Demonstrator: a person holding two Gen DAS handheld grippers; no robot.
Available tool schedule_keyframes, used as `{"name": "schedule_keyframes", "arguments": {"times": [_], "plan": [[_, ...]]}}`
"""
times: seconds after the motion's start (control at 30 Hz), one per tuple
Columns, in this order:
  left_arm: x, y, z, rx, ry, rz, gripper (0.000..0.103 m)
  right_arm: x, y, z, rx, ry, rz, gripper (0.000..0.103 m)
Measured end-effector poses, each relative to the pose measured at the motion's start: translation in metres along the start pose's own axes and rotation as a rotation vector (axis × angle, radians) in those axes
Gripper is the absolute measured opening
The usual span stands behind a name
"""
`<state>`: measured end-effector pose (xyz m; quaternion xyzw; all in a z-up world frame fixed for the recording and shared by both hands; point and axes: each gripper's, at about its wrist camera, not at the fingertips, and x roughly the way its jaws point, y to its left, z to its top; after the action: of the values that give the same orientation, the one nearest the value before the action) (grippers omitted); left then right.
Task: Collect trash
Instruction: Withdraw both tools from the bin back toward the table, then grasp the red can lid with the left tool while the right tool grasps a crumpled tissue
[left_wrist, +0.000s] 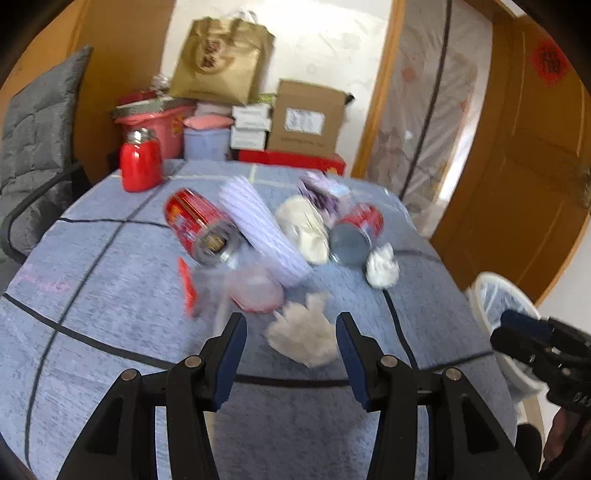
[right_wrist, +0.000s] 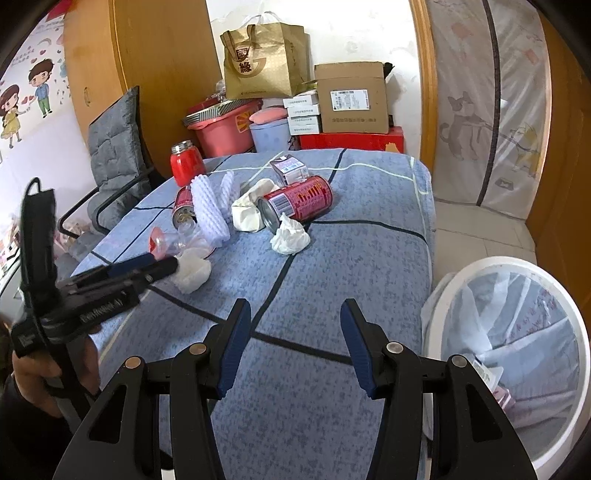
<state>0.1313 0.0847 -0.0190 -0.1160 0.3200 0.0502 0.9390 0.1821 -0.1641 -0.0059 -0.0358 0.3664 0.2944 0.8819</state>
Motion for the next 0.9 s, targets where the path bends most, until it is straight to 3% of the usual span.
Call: {"name": "schedule_keyframes", "arguments": {"times": [0.1,0.23,0.37,0.5,0.57,0.6,0.7,0.9], "plan": [[-0.006,0.014,0.005,-0.01,-0.035,0.045,0.05,0.005,0.003,0.003,-0.002,0.005,0.019,0.052],[0.003,0.037,0.01,-0.043,-0.015,0.087,0.051,0.017,0.019,0.006,-0.025,0.023,0.069,0.052],[0.018,0.058,0.012,-0.069,0.028,0.098,0.051,0.029,0.034,0.008,-0.056,0.036,0.099,0.052],[0.032,0.069,0.014,-0.079,0.059,0.062,0.05,0.039,0.04,0.009,-0.058,0.053,0.099,0.052],[0.037,0.072,0.013,-0.09,0.081,0.028,0.036,0.043,0.041,0.011,-0.059,0.059,0.094,0.052],[0.041,0.073,0.013,-0.095,0.095,0.01,0.024,0.045,0.042,0.012,-0.06,0.061,0.092,0.052],[0.042,0.077,0.012,-0.114,0.101,-0.025,0.02,0.051,0.046,0.014,-0.066,0.068,0.092,0.052],[0.03,0.08,0.009,-0.105,0.063,-0.014,0.009,0.066,0.062,0.018,-0.083,0.089,0.113,0.052]]}}
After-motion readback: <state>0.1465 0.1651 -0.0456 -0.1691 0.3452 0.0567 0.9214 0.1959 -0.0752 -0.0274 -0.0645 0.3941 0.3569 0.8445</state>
